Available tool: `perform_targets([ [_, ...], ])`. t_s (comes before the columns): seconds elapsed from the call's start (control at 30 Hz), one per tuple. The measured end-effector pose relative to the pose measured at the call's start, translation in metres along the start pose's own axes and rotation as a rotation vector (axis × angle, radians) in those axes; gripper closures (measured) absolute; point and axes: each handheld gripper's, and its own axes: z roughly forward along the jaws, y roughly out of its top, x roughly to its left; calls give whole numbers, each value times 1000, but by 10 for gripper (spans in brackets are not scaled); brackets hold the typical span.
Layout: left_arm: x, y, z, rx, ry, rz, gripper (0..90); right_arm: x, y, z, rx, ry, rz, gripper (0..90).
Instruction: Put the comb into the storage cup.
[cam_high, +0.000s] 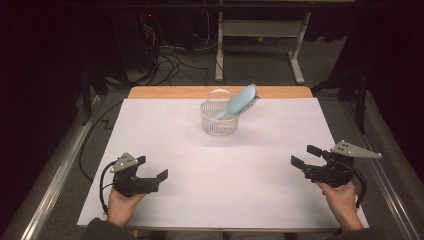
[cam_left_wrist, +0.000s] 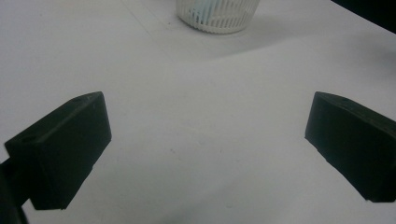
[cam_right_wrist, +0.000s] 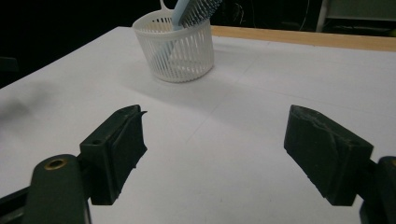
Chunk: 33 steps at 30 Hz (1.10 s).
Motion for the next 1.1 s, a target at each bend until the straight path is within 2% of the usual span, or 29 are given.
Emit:
perform_targets([
  [0.5,0,0,1,2,-1,-2,0,-6,-13,-4,4,-6,31,206],
  [1.1,0,0,1,3,0,-3,0,-9,-28,-6,16,-26,43,210],
])
